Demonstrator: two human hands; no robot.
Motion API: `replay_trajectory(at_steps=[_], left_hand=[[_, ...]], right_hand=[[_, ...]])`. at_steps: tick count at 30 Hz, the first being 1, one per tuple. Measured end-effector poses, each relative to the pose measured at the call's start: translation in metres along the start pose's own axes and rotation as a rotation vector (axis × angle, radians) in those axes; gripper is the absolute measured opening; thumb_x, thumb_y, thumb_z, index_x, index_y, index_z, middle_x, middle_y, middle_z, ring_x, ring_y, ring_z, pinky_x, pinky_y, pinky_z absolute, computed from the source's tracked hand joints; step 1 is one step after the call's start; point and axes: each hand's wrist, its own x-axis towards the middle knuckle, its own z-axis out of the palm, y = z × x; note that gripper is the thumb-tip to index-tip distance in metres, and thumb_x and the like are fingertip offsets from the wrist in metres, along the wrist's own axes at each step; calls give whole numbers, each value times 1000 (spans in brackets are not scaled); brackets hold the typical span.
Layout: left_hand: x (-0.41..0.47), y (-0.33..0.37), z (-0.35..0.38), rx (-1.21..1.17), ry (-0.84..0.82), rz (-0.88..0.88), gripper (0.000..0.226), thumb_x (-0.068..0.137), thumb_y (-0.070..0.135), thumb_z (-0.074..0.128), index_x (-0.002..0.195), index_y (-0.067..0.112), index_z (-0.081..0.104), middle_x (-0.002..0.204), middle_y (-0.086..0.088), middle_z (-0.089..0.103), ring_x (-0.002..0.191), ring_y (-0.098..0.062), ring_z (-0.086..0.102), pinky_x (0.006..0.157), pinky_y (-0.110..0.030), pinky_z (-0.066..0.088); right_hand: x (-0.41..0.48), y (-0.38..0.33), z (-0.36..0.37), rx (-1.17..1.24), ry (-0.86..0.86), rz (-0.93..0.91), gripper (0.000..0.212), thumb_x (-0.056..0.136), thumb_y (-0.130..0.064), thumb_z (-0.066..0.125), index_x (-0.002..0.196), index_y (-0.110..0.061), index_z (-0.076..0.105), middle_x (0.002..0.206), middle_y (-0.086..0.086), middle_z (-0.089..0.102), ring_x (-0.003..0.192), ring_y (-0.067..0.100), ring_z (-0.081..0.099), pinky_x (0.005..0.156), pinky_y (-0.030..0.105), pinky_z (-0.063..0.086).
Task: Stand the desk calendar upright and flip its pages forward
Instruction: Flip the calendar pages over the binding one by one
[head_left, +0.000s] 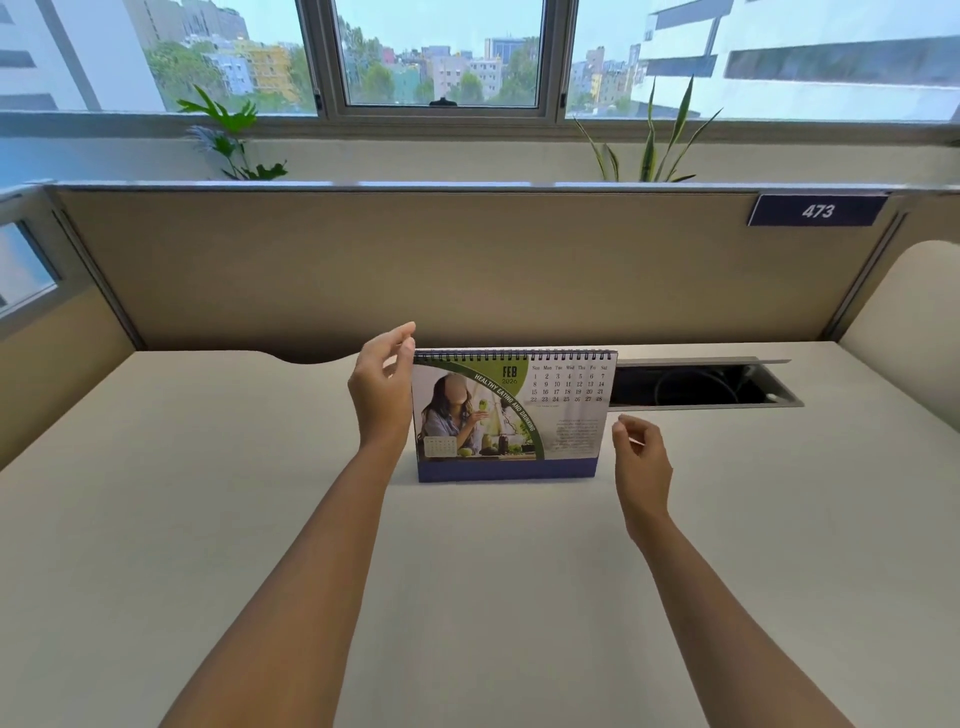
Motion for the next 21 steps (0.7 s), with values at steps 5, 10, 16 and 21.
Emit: replay_trajectory(at_steps=[5,10,16,21], left_hand=[[2,6,-3,133,-28,91,21,89,6,56,106,3,68,108,-13,68,95,-13,60,73,5,40],[0,5,-5,171,-18,84,19,85,2,62,102,-2,69,103,-19,68,89,-14,57,70,8,36],[5,4,-8,182,-66,76,18,82,3,65,99,-2,70,101,-18,69,90,-22,62,68,8,37],[7,9,-11,152,-84,0,32,93,28,53,93,4,73,97,-5,68,88,-15,60,68,0,38]], right_hand=[[-15,4,2,-35,-77,-10,22,91,-26,58,110,-16,55,117,4,61,100,16,55,83,26,46],[-18,4,0,-43,-86,3,25,90,-27,60,112,-17,54,120,4,60,103,17,54,88,30,46],[-19,-15,-18,10,-261,105,26,93,-40,49,93,-15,57,103,5,65,98,23,62,74,26,49],[-22,-54,-46,161,-618,173,70,91,-63,9,100,-28,69,99,4,75,93,18,70,80,28,51]])
